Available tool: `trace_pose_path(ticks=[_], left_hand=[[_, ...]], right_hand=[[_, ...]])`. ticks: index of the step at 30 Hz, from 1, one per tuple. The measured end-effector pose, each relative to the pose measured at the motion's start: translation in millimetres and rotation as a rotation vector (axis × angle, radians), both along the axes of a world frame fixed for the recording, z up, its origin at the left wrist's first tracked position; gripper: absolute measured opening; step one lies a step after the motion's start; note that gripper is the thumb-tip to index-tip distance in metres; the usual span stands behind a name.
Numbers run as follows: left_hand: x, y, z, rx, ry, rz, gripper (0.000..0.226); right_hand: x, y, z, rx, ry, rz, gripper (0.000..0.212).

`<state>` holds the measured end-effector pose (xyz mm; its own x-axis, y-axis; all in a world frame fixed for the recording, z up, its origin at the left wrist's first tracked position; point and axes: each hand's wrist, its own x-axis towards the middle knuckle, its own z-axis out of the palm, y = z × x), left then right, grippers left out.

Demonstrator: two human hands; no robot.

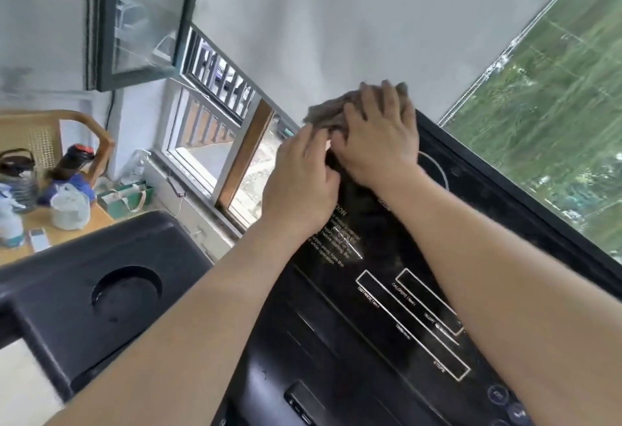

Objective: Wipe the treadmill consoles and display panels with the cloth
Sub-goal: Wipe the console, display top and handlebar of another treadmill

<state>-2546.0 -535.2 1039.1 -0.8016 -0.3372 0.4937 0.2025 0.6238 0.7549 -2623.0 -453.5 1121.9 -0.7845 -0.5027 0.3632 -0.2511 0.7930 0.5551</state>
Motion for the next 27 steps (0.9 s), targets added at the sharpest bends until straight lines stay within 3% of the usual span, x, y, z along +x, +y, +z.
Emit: trace_pose_path(ticks=[5,10,12,14,17,19,23,27], left_hand=[[-15,11,30,-0.036,0.03,-0.084,0.055],[-45,37,65,-0.004,0.107,-0.161,0.051],[-59,50,81,-0.094,0.167,-0.228,0.048],[-73,54,88,-0.215,0.194,-0.269,0.048],[-95,40,83,-0.408,0.157,-0.158,0.049],[-106,29,75,-0.403,0.129,-0.084,0.045],[-107,40,82,-0.319,0.193,-0.054,0.035],[-100,66,103,-0.213,0.188,-0.057,0.04]], right_hand=[[-5,46,47,-0.289,-0.024,-0.201,0.064],[27,78,34,-0.216,0.0,-0.067,0.052],[36,81,32,-0.199,-0.043,-0.013,0.056],[45,87,36,-0.236,-0.082,0.075,0.045],[61,99,47,-0.657,-0.176,0.228,0.031],[63,107,47,-0.792,-0.147,0.277,0.035],[54,133,34,-0.617,-0.013,0.208,0.034],[64,164,31,-0.676,0.063,0.159,0.034]])
